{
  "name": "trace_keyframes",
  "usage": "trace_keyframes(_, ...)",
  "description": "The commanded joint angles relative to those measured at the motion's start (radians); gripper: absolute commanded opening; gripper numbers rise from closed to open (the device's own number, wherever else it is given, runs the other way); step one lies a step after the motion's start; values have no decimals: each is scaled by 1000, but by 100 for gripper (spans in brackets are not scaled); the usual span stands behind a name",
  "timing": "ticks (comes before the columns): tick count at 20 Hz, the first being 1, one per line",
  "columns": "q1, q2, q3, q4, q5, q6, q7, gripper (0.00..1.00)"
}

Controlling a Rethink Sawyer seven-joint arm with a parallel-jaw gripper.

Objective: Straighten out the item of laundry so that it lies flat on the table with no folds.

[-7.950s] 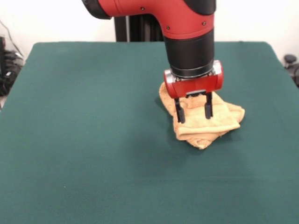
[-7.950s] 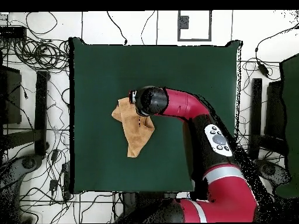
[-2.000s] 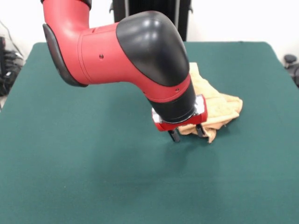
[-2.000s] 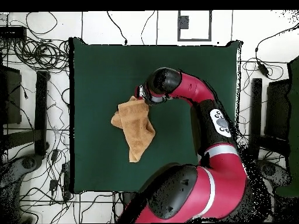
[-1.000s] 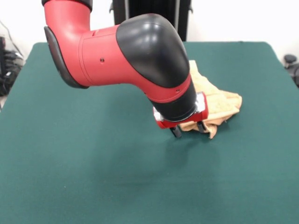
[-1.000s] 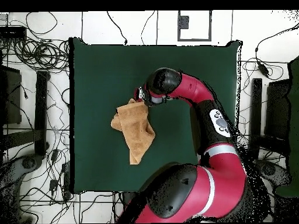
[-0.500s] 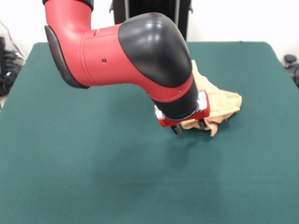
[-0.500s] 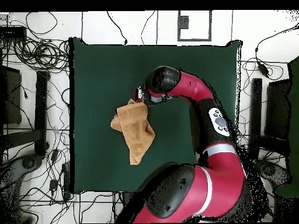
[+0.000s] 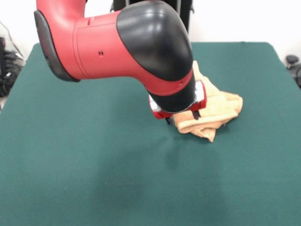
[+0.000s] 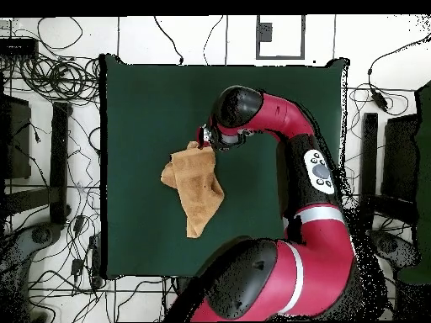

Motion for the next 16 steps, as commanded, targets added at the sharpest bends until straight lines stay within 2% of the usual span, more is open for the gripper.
trace_keyframes(1,22,-26,6,-3,-42,96,-72,100)
trace_keyframes(16,23,32,42,-17,-38,55,-61,100)
